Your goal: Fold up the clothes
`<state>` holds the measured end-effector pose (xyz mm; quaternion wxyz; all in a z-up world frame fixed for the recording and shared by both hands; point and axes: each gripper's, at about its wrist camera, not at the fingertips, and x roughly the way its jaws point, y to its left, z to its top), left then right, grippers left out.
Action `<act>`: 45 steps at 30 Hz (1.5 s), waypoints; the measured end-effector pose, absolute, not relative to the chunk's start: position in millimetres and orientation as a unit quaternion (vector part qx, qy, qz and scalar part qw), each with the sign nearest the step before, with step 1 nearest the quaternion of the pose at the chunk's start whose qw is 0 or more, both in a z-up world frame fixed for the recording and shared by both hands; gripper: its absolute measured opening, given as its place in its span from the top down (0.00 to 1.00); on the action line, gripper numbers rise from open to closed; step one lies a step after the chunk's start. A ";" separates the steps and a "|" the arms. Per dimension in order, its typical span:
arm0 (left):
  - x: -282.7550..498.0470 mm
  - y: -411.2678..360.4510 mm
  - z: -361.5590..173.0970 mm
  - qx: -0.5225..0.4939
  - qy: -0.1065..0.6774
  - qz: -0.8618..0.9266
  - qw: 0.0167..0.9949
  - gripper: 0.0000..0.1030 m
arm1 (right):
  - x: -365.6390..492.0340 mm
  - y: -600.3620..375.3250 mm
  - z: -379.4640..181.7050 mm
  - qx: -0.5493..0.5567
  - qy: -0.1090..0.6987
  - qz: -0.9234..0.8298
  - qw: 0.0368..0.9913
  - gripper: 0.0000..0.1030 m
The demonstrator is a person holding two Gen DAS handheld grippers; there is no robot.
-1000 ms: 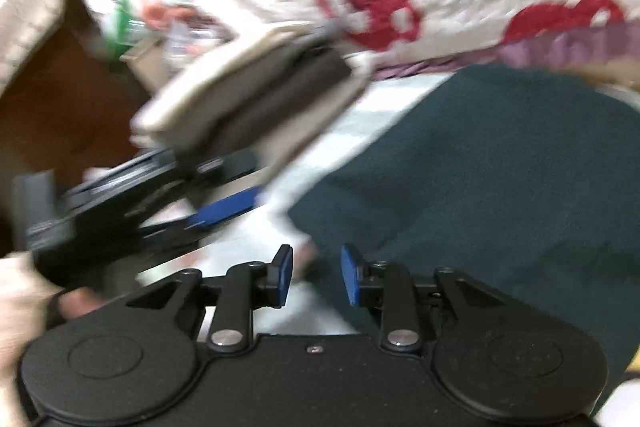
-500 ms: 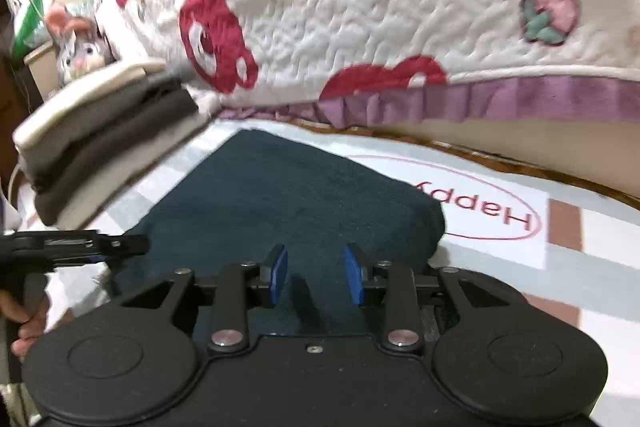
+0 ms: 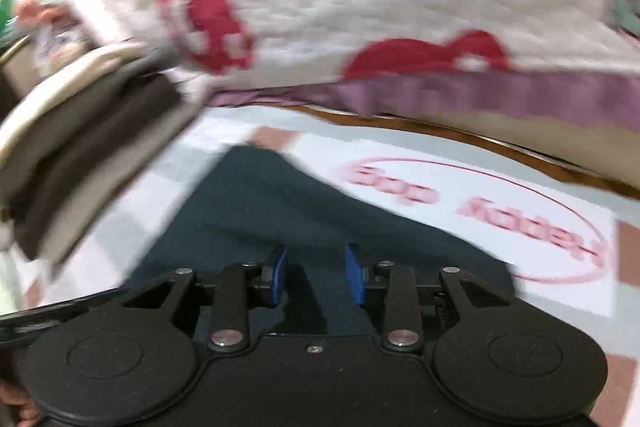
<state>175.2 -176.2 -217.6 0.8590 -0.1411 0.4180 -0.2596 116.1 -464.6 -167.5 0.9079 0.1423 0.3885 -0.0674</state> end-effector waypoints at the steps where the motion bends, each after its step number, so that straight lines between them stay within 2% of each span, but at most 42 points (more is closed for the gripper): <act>1: 174.4 -177.0 -217.3 -0.133 0.416 -0.259 0.861 0.44 | 125.6 -459.7 -168.7 0.137 0.394 -0.067 0.907 0.63; 3: 170.7 -179.3 -215.7 -0.107 0.408 -0.250 0.871 0.38 | 144.7 -450.0 -171.2 0.128 0.404 -0.065 0.904 0.57; 7: 171.8 -168.5 -216.2 -0.130 0.409 -0.250 0.868 0.38 | 182.8 -430.7 -176.2 0.108 0.423 -0.063 0.897 0.48; 10: 173.7 -162.6 -216.5 -0.141 0.410 -0.250 0.865 0.39 | 208.7 -418.6 -179.6 0.094 0.436 -0.061 0.893 0.48; 15: 174.0 -158.9 -216.2 -0.138 0.413 -0.255 0.863 0.40 | 204.3 -408.7 -173.0 0.081 0.433 -0.067 0.895 0.49; 20: 177.8 -155.2 -221.1 -0.155 0.424 -0.255 0.855 0.38 | 141.9 -376.3 -158.9 0.084 0.407 -0.016 0.910 0.52; 28: 174.0 -159.9 -216.9 -0.135 0.426 -0.250 0.859 0.38 | 17.9 -368.1 -187.5 0.076 0.403 0.033 0.911 0.53; 40: 159.6 -162.6 -211.5 -0.097 0.409 -0.244 0.874 0.35 | -41.3 -350.0 -195.8 0.012 0.395 0.029 0.918 0.53; 43: 156.0 -158.1 -207.9 -0.104 0.408 -0.242 0.874 0.35 | -48.3 -357.2 -199.3 0.062 0.424 0.052 0.902 0.61; 44: 154.8 -156.6 -206.7 -0.106 0.408 -0.241 0.874 0.36 | -53.5 -366.9 -198.9 0.086 0.415 0.040 0.905 0.76; 45: 153.6 -155.1 -205.5 -0.108 0.408 -0.241 0.874 0.36 | -58.8 -376.6 -198.4 0.111 0.406 0.027 0.907 0.78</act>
